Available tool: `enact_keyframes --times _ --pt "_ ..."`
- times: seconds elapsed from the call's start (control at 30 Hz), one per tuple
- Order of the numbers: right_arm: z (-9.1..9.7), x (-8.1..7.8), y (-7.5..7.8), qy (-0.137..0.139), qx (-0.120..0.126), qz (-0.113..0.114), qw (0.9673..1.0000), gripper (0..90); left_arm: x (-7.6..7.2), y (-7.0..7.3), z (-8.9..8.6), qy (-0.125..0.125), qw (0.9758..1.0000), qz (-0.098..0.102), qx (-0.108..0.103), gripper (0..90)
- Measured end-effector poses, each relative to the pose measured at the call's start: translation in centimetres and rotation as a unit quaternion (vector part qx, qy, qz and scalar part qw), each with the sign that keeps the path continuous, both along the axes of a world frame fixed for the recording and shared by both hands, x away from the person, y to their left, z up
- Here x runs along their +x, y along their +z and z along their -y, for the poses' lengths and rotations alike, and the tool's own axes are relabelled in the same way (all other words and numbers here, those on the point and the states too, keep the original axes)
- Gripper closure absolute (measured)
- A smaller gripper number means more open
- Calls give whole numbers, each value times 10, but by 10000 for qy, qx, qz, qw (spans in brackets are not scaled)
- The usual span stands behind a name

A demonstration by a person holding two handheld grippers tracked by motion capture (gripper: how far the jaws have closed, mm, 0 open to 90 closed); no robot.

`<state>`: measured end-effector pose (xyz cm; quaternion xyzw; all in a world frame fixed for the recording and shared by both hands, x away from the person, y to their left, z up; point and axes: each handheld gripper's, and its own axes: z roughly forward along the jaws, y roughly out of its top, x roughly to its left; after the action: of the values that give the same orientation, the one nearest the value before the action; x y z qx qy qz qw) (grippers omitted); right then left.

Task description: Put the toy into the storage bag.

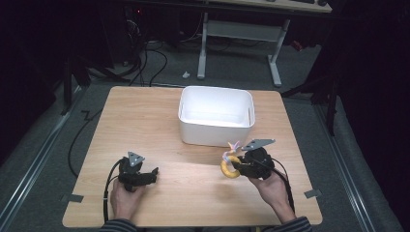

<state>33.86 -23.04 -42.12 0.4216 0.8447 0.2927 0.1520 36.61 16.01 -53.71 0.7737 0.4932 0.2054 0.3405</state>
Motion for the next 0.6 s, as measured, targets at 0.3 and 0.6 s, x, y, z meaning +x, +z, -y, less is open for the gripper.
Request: enact_keyframes --times 0.3,0.6 --pt "12 -12 13 -76 -109 133 9998 680 0 0 0 -1 10000 -1 3 149" --pt "19 -14 22 -64 -13 174 9998 682 0 0 0 -2 10000 -1 2 149"
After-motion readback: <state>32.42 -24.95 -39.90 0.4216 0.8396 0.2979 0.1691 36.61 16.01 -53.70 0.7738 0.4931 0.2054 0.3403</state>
